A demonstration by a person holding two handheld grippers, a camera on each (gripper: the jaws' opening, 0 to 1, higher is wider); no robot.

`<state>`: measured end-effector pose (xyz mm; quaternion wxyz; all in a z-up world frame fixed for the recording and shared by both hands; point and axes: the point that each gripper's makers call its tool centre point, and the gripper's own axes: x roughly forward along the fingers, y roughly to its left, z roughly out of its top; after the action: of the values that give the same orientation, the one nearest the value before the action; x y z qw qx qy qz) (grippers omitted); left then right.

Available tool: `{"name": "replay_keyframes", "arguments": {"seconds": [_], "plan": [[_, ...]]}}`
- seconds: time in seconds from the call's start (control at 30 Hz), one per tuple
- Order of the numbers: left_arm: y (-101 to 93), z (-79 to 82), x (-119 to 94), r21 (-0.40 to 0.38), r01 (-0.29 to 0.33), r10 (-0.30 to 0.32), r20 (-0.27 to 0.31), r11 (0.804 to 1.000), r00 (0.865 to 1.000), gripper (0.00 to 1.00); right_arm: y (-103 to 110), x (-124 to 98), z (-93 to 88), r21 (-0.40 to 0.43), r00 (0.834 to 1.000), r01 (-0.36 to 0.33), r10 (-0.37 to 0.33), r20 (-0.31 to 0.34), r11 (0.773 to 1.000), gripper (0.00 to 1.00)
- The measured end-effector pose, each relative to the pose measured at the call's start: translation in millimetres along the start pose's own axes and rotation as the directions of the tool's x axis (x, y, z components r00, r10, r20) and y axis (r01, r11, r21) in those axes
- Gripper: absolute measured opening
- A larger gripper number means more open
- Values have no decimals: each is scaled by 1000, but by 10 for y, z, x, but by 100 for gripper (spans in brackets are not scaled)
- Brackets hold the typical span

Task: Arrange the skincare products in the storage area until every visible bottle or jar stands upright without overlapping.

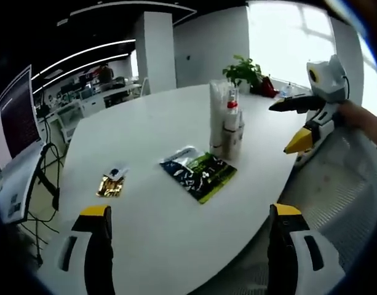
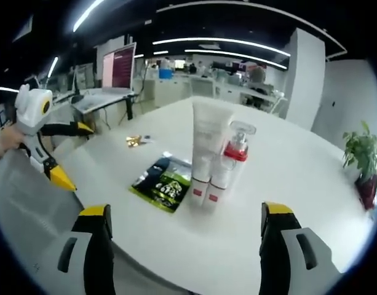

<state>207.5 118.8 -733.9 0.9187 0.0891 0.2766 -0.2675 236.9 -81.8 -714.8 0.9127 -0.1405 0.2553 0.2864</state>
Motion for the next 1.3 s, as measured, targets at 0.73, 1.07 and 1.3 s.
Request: {"name": "replay_keyframes", "arguments": {"seconds": [0.73, 1.07, 1.3], "plan": [[99, -16, 11, 40, -30, 31, -10, 999, 999, 99, 314, -15, 694, -122, 989, -68, 83, 122, 990, 98], [107, -53, 18, 34, -30, 31, -19, 999, 999, 99, 757, 302, 1067, -258, 964, -181, 222, 144, 949, 95], [120, -69, 18, 32, -35, 35, -24, 999, 999, 99, 927, 579, 1232, -304, 946, -243, 294, 135, 921, 93]]}}
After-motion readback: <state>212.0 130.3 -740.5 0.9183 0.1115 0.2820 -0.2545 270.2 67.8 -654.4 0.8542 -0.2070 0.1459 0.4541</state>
